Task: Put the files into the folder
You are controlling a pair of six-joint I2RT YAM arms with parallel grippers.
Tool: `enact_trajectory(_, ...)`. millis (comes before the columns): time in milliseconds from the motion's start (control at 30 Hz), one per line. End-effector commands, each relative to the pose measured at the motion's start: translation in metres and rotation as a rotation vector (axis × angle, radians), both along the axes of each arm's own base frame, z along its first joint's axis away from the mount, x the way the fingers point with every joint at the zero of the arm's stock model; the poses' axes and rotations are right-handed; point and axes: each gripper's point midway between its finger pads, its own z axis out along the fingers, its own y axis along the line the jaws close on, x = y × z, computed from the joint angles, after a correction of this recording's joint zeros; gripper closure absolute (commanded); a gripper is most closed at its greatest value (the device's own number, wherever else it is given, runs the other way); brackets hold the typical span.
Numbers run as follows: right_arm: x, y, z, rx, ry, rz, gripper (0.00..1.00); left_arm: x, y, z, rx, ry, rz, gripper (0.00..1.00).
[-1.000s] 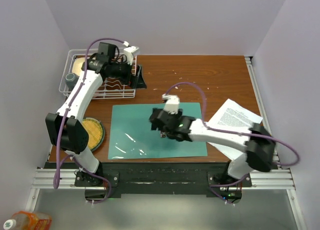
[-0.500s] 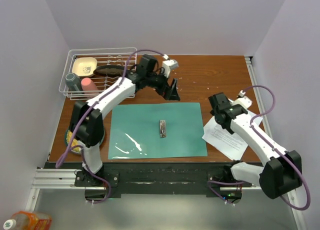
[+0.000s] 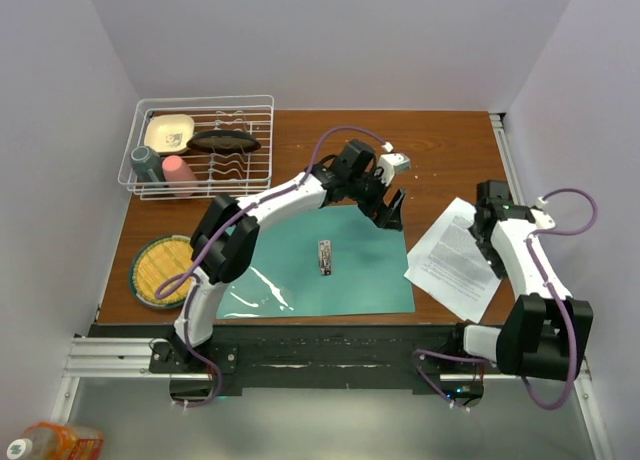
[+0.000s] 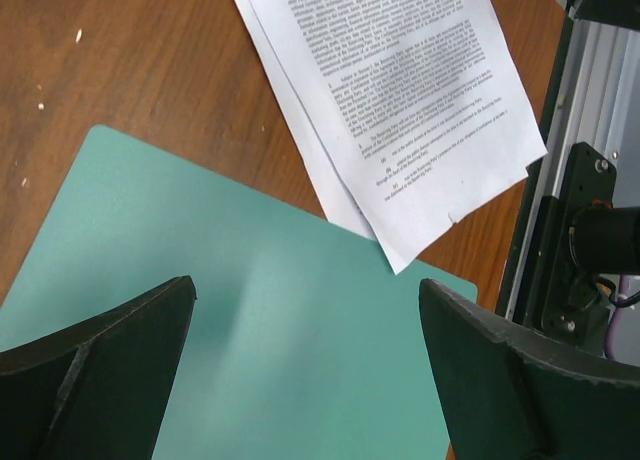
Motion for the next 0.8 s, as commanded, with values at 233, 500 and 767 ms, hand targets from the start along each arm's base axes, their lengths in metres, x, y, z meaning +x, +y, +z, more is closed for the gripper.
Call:
enact_trajectory(233,-0.002,-0.059,-0.023,-0.011,0.145,-0.095,0.01,0.022,-0.041,0.013,-0.058,-0.082,0.028,0.00)
enact_trajectory(500,0.005,-0.058,-0.060,0.055,0.183,-0.039,0.03,0.025,-0.046,-0.004,-0.029,-0.076,0.023,0.00)
enact_trajectory(767,-0.004,-0.069,-0.073,0.130,0.170,-0.065,0.06,0.008,-0.066,-0.025,0.007,-0.107,-0.003,0.00)
